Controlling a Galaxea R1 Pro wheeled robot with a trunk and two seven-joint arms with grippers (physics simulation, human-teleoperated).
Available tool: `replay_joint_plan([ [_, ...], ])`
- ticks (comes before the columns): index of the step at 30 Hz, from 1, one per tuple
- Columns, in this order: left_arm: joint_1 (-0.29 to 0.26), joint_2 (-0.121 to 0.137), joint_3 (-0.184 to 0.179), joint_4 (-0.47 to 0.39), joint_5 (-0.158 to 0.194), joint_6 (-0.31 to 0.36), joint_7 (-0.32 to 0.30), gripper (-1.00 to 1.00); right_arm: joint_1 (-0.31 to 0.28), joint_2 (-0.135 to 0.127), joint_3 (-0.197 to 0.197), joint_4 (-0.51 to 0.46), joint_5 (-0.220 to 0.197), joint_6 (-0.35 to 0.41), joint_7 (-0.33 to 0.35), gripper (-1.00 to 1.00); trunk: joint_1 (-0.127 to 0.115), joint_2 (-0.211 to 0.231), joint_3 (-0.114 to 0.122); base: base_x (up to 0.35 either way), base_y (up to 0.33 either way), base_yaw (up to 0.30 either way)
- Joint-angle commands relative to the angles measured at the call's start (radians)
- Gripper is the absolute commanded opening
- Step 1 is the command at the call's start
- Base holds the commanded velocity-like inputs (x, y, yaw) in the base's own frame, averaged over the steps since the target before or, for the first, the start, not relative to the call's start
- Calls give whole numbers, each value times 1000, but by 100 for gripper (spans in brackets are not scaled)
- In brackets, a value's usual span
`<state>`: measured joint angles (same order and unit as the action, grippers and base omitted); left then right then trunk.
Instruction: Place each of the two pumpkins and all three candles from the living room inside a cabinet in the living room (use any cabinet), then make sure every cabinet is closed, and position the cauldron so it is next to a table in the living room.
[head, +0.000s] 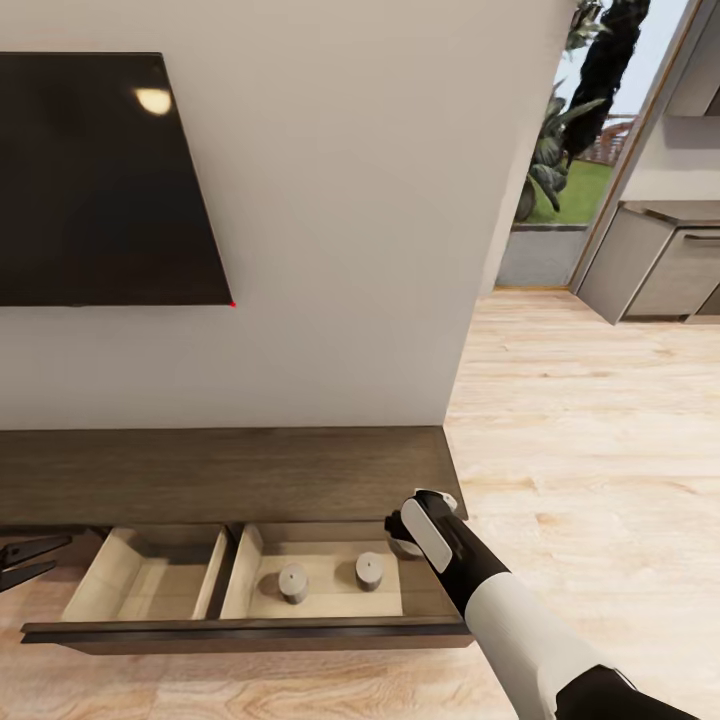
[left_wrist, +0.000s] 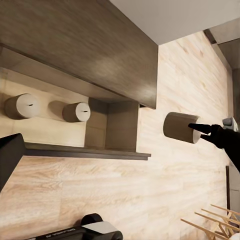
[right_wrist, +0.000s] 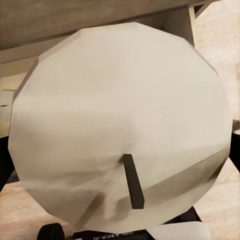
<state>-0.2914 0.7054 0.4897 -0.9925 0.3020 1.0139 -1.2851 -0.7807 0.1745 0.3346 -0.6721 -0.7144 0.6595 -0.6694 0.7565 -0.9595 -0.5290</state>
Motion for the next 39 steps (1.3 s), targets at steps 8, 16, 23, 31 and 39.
replay_joint_plan([
  [8, 0, -1, 0, 0, 0, 0, 1, 100, 0, 0, -3, 0, -2, 0, -2, -100, 31, -56, -25, 0, 0, 0],
  [16, 0, 0, 2, 0, 0, 0, 1, 100, 0, 0, -3, -1, -4, 1, -1, -100, 61, -112, -50, 0, 0, 0],
  [23, 0, 0, 3, 1, 0, 0, 2, 100, 0, 0, -4, 0, -4, 2, 25, -100, 88, -161, -72, 0, 0, 0],
  [31, 0, 0, 3, 2, 0, 0, 3, 100, 0, 0, -3, 108, -1, 33, 66, -100, 119, -217, -97, 0, 0, 0],
  [39, 0, 0, 0, 3, 0, 0, 4, 100, 1, 0, -4, 135, -1, 28, 64, -100, 150, -273, -122, 0, 0, 0],
])
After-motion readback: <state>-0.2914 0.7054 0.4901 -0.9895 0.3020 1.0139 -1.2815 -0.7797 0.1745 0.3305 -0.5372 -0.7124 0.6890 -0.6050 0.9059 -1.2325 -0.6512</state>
